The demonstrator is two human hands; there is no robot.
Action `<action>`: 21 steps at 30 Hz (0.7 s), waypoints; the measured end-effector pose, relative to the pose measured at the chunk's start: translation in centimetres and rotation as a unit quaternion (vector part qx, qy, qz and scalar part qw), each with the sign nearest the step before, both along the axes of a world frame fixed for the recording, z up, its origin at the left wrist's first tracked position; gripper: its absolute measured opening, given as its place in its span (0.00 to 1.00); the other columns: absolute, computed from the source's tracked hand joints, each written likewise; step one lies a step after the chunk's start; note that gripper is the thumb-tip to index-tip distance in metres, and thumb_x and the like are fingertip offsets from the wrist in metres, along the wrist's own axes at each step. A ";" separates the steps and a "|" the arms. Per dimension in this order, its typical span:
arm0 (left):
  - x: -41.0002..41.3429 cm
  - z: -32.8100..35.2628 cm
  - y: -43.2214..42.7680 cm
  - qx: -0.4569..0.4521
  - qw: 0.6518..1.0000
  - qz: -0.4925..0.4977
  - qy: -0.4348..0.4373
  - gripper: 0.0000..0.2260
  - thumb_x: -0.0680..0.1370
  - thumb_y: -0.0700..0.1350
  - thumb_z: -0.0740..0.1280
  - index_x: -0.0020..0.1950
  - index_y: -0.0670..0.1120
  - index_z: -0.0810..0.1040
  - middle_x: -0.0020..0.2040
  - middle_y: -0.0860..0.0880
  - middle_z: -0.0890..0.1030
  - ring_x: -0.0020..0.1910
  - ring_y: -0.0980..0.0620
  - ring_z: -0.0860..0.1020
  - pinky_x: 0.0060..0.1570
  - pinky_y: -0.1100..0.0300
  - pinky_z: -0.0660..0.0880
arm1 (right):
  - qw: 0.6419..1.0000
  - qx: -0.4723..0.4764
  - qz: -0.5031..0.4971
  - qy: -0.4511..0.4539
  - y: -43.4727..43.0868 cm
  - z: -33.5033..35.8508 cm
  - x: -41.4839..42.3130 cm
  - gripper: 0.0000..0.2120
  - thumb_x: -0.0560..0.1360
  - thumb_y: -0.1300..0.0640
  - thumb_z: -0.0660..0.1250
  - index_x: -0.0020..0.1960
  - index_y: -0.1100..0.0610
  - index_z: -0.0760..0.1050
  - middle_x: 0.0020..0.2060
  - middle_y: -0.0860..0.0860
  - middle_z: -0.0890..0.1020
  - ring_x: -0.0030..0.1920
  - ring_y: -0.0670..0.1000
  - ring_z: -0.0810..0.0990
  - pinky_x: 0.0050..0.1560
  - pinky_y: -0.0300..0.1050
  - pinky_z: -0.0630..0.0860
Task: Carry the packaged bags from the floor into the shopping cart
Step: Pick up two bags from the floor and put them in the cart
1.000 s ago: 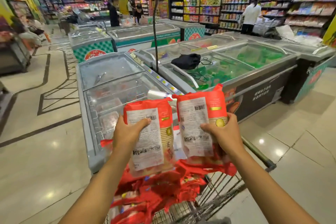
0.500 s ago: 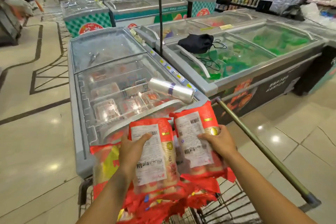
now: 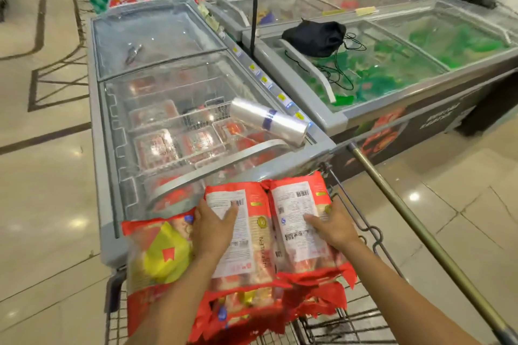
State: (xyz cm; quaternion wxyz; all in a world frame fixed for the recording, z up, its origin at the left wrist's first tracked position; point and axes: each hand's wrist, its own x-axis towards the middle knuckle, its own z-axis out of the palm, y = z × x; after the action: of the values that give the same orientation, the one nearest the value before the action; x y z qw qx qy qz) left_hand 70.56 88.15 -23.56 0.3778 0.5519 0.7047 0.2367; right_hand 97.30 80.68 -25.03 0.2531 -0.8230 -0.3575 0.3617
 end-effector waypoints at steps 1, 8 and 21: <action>-0.1 0.6 -0.1 0.006 0.999 -0.026 0.025 0.40 0.77 0.59 0.71 0.81 0.44 0.57 0.78 0.42 0.65 0.75 0.40 0.67 0.71 0.43 0.68 | 0.998 -0.020 0.027 -0.051 0.2 0.9 -0.2 0.42 0.66 0.34 0.74 0.72 0.55 0.67 0.61 0.52 0.81 0.60 0.58 0.81 0.61 0.54 0.76; 0.0 8.1 -1.8 0.135 0.942 -0.200 0.235 0.36 0.82 0.64 0.58 0.84 0.48 0.49 0.85 0.46 0.47 0.83 0.44 0.49 0.80 0.47 0.50 | 0.936 0.064 0.195 -0.285 0.7 12.0 -4.8 0.38 0.79 0.36 0.62 0.81 0.54 0.56 0.78 0.55 0.64 0.78 0.56 0.62 0.76 0.55 0.62; -6.3 23.8 -16.3 0.282 0.872 -0.112 0.384 0.40 0.78 0.67 0.53 0.83 0.45 0.53 0.83 0.43 0.58 0.81 0.41 0.58 0.78 0.42 0.57 | 0.827 0.238 0.323 -0.394 -11.3 26.6 -16.3 0.37 0.79 0.36 0.51 0.82 0.53 0.53 0.81 0.57 0.58 0.81 0.59 0.56 0.79 0.61 0.51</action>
State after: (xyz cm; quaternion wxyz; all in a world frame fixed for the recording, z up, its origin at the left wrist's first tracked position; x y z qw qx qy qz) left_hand 64.24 71.80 0.22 -0.0701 0.7576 0.6313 0.1504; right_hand 81.02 69.36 1.52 0.1477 -0.6475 -0.7471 -0.0286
